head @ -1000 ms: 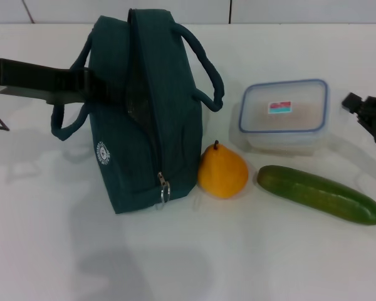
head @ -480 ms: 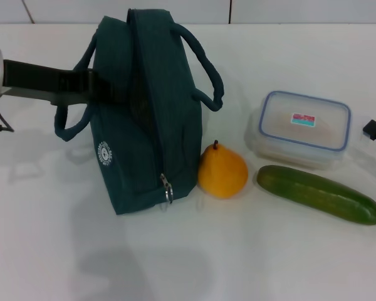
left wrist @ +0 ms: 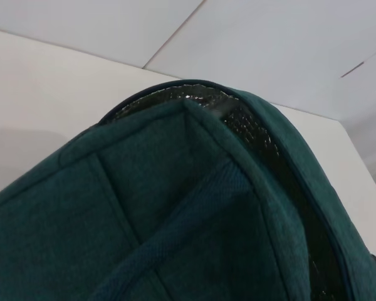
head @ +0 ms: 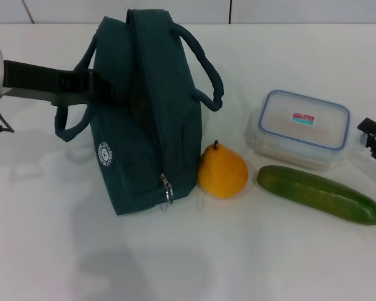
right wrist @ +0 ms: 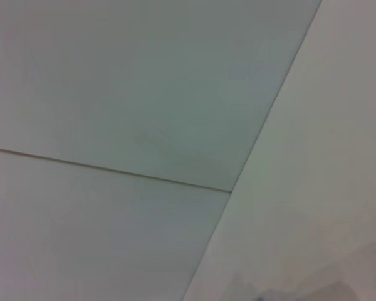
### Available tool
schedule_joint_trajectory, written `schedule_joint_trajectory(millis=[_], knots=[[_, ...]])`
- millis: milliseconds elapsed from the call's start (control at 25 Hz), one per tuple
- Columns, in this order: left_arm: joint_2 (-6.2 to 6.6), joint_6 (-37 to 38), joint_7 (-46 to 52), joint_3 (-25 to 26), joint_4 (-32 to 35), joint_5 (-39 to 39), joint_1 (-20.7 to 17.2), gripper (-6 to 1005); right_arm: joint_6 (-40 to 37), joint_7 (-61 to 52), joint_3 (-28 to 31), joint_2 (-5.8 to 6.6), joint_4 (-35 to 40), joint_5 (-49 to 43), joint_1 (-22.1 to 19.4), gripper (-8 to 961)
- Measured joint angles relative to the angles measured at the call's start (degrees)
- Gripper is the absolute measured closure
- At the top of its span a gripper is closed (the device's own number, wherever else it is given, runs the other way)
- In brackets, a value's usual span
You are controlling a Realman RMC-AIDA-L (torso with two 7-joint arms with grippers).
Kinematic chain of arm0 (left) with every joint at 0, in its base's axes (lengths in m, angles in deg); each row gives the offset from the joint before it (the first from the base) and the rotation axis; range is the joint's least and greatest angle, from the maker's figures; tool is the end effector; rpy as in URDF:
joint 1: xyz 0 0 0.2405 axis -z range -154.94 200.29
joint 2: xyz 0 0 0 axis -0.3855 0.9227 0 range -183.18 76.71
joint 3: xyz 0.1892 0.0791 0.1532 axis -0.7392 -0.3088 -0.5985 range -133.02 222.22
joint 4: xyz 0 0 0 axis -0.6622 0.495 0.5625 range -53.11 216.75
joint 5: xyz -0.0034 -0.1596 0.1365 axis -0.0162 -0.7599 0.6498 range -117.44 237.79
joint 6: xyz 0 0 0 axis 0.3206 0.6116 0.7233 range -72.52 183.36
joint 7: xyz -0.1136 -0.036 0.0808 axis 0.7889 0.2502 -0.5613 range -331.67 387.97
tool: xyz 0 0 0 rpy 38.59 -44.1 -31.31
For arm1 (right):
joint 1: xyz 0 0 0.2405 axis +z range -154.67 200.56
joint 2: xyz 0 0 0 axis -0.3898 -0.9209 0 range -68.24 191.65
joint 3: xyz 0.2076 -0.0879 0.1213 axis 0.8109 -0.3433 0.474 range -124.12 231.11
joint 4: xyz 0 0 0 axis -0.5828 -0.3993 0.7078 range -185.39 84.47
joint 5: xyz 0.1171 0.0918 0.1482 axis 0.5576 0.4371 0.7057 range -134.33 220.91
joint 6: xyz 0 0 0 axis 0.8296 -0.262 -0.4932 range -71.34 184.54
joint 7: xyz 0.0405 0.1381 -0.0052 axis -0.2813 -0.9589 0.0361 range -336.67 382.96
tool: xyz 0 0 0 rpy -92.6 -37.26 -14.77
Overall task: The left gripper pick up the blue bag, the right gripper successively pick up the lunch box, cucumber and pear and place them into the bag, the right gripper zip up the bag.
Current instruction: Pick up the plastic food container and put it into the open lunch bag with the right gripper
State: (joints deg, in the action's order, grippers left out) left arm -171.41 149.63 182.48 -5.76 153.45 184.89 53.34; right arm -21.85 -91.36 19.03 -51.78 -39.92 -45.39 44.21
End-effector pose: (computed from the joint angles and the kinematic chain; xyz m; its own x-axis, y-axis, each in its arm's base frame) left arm -0.2034 0.3546 0.0652 0.3340 0.8789 0.3406 0.9374 -0.3475 -0.0224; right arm 0.3519 0.2902 0.0073 -0.3500 -0.6313 -0.6921 -0.8774 -0.0377 0.4782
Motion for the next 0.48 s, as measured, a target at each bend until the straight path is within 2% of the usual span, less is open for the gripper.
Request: schedule_joint_trajectory(millis=[80,320,480], knots=[[-0.05,0.0,0.0,0.0,0.0,0.0,0.0,958,-0.1,0.0,-0.1,0.04,0.0,-0.1,0.1,652],[-0.05,-0.1,-0.1,0.0,0.0,0.0,0.0,958,0.3,0.0,-0.4,-0.02,-0.1,-0.2,1.0,547],[-0.04,-0.2,-0.2,0.0,0.0,0.0,0.1,958,0.7,0.0,-0.4,-0.19,-0.7,-0.3,1.7,547]])
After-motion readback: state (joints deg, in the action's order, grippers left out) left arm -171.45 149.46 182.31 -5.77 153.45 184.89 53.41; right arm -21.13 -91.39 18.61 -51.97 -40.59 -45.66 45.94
